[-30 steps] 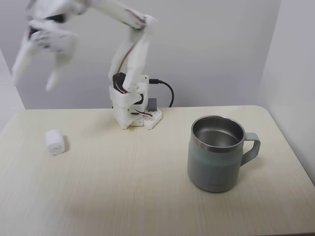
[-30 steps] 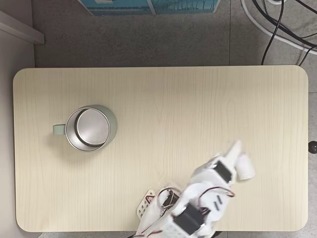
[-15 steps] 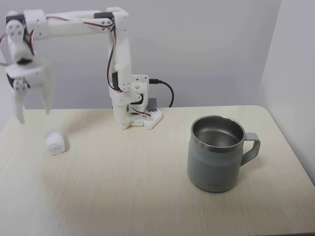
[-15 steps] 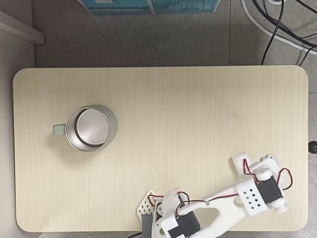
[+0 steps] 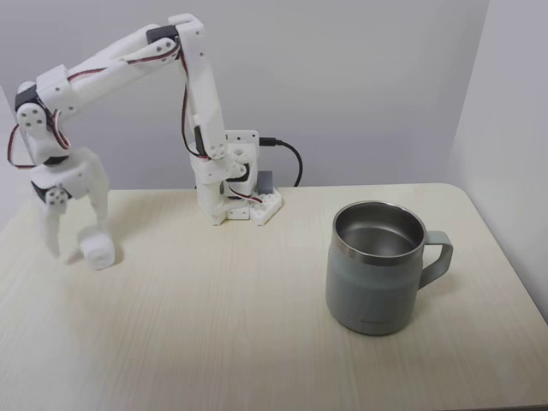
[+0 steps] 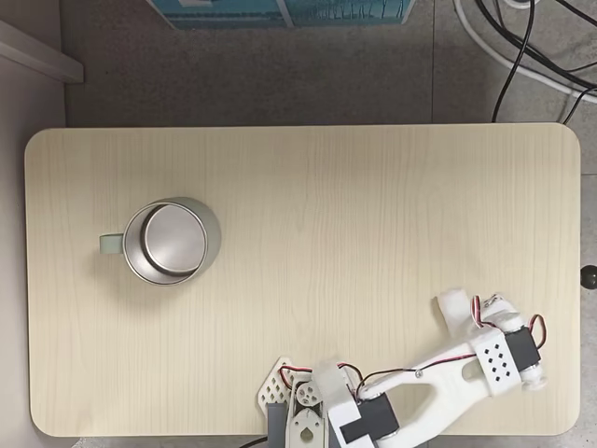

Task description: Grasp a dressing and put it in the cup.

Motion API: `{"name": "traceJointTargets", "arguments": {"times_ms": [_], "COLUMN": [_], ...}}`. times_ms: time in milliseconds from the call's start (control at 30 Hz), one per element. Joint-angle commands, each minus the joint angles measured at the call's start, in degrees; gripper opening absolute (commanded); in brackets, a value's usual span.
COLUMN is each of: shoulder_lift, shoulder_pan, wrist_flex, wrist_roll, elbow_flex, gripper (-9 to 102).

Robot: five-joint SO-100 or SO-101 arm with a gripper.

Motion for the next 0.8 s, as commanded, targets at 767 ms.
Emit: {"name": "traceJointTargets", "arguments": {"times_ms": [767], "shoulder_lift": [-9.23], "shoulder_pan": [-4.31], "wrist_flex": [9.58], "wrist_roll": [2.46], "elbow_flex": [0.97], "gripper": [0]}}
